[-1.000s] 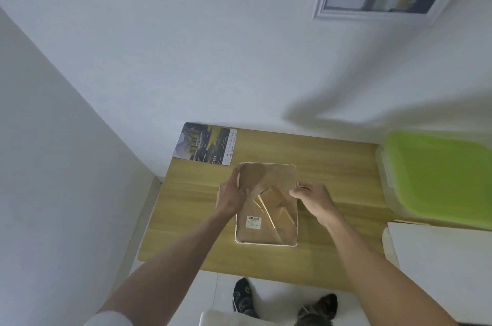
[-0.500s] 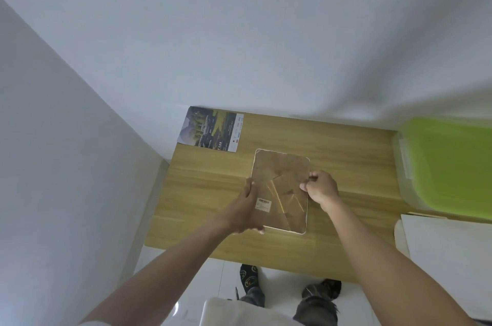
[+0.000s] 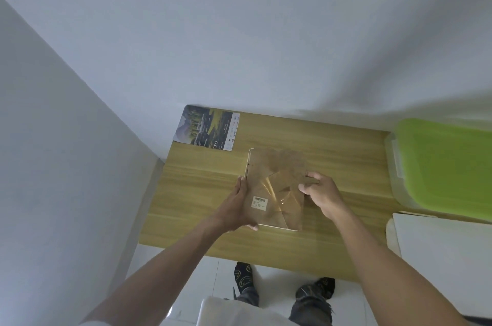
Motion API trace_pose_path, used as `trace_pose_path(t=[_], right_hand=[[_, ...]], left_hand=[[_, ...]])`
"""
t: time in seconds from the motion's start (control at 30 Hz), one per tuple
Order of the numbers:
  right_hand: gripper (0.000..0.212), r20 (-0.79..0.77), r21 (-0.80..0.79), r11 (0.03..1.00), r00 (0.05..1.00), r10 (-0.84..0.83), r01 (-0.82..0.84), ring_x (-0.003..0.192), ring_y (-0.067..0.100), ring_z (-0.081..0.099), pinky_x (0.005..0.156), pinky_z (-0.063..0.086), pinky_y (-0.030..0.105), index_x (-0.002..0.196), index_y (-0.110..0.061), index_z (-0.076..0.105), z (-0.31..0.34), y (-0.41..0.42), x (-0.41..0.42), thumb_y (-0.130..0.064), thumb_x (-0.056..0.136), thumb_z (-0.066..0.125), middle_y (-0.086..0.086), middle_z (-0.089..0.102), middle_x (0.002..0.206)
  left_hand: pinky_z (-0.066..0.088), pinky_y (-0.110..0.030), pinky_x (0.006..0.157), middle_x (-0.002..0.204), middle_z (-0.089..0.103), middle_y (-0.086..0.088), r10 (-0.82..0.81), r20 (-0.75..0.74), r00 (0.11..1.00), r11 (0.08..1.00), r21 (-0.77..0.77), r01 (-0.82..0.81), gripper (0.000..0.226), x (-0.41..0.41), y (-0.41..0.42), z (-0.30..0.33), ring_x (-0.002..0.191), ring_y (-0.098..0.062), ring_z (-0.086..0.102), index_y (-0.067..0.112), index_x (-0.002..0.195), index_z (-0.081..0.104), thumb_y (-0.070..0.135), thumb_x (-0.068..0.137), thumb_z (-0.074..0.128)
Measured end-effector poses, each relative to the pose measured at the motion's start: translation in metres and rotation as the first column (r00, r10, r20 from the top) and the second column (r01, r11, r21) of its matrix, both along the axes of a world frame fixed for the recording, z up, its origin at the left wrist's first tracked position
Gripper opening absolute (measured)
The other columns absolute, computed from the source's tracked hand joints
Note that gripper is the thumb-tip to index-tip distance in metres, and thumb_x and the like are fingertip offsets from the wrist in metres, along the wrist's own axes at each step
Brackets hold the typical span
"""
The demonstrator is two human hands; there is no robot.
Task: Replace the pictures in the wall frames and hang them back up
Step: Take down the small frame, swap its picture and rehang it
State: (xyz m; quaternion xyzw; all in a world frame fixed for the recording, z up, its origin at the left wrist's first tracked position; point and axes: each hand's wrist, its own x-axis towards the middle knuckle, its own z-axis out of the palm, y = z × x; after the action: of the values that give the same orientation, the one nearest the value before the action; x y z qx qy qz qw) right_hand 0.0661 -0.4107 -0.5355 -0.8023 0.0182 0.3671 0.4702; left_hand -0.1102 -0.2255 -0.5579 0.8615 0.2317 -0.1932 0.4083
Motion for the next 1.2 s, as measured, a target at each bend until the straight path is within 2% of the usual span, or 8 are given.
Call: trace_pose_path(t=[0.1, 0.2, 0.4, 0.67, 0.83, 0.93, 1.1, 1.2], right_hand=[[0.03, -0.012, 0.034, 0.998, 0.999, -0.044, 0.044, 0.079, 0.016, 0.067, 0.067, 0.047, 0.026, 0.104, -0.023, 0.069, 0.003, -0.002, -0.001, 0.001, 0.085, 0.069, 0.002, 0.076, 0.095], [0.028, -0.018, 0.062, 0.996, 0.998, -0.056, 0.057, 0.086, 0.019, 0.072, 0.079, 0.058, 0.037, 0.107, -0.021, 0.066, 0.007, 0.0, 0.001, -0.002, 0.086, 0.071, 0.005, 0.076, 0.098], [0.022, 0.034, 0.082, 0.99, 0.993, -0.115, 0.112, 0.089, 0.029, 0.073, 0.08, 0.06, 0.051, 0.103, -0.022, 0.065, 0.008, -0.011, 0.008, -0.012, 0.086, 0.074, 0.008, 0.076, 0.094], [0.042, 0.131, 0.061, 0.998, 0.991, -0.003, -0.005, 0.089, 0.011, 0.069, 0.079, 0.05, 0.028, 0.109, -0.05, 0.062, 0.031, -0.078, 0.031, -0.019, 0.082, 0.074, -0.005, 0.074, 0.087], [0.047, 0.26, -0.129, 0.989, 0.96, 0.099, -0.067, 0.093, 0.017, 0.068, 0.061, 0.042, 0.017, 0.121, -0.025, 0.062, 0.03, -0.116, 0.051, -0.006, 0.079, 0.071, -0.008, 0.071, 0.097], [0.033, 0.344, -0.258, 0.966, 0.934, 0.097, -0.006, 0.103, 0.031, 0.065, 0.076, 0.051, 0.03, 0.119, -0.004, 0.064, 0.022, -0.131, 0.063, -0.004, 0.086, 0.065, 0.011, 0.069, 0.106], [0.016, 0.48, -0.373, 0.926, 0.841, 0.248, -0.061, 0.095, 0.026, 0.055, 0.078, 0.037, 0.027, 0.081, -0.012, 0.053, -0.009, -0.149, 0.08, -0.004, 0.094, 0.051, 0.012, 0.059, 0.105], [0.013, 0.534, -0.412, 0.908, 0.785, 0.313, -0.081, 0.092, 0.028, 0.053, 0.077, 0.038, 0.028, 0.086, -0.005, 0.056, -0.024, -0.156, 0.082, -0.003, 0.095, 0.047, 0.012, 0.055, 0.102]], left_hand=[[0.013, -0.024, 0.116, 0.164, -0.002, -0.007, 0.122, 0.079, 0.989, 0.992, -0.054, -0.118, 0.127, -0.002, 0.001, 0.006, 0.15, -0.019, 0.006, 0.007, 0.155, -0.003, 0.044, 0.07, 0.083], [0.019, -0.029, 0.116, 0.16, 0.023, -0.008, 0.222, 0.197, 0.955, 0.975, -0.047, -0.217, 0.087, -0.003, 0.0, 0.016, 0.147, -0.021, 0.021, 0.012, 0.15, 0.032, 0.043, 0.081, 0.075], [0.057, -0.033, 0.074, 0.095, 0.065, -0.001, 0.405, 0.251, 0.879, 0.914, -0.116, -0.388, 0.021, 0.016, -0.015, 0.039, 0.086, -0.021, 0.064, 0.016, 0.105, 0.072, 0.013, 0.086, 0.066], [0.06, -0.037, 0.074, 0.093, 0.073, -0.001, 0.404, 0.193, 0.894, 0.912, -0.151, -0.38, 0.023, 0.092, -0.08, 0.049, 0.086, -0.018, 0.068, 0.012, 0.101, 0.071, 0.003, 0.084, 0.058], [0.056, -0.037, 0.072, 0.094, 0.069, -0.004, 0.362, 0.142, 0.921, 0.932, -0.033, -0.361, 0.016, 0.135, -0.129, 0.038, 0.085, -0.024, 0.065, 0.011, 0.095, 0.067, 0.008, 0.083, 0.058], [0.052, -0.033, 0.072, 0.105, 0.064, -0.01, 0.287, 0.113, 0.951, 0.956, 0.033, -0.293, 0.023, 0.159, -0.155, 0.033, 0.094, -0.028, 0.062, 0.005, 0.106, 0.064, 0.006, 0.083, 0.062], [0.054, -0.034, 0.084, 0.125, 0.052, -0.011, 0.222, 0.066, 0.973, 0.97, 0.086, -0.227, 0.027, 0.184, -0.185, 0.02, 0.101, -0.029, 0.058, -0.001, 0.107, 0.063, -0.003, 0.08, 0.064], [0.054, -0.038, 0.082, 0.125, 0.052, -0.012, 0.205, 0.03, 0.978, 0.966, 0.155, -0.207, 0.024, 0.187, -0.199, 0.014, 0.1, -0.032, 0.058, -0.005, 0.1, 0.064, 0.0, 0.077, 0.067]])
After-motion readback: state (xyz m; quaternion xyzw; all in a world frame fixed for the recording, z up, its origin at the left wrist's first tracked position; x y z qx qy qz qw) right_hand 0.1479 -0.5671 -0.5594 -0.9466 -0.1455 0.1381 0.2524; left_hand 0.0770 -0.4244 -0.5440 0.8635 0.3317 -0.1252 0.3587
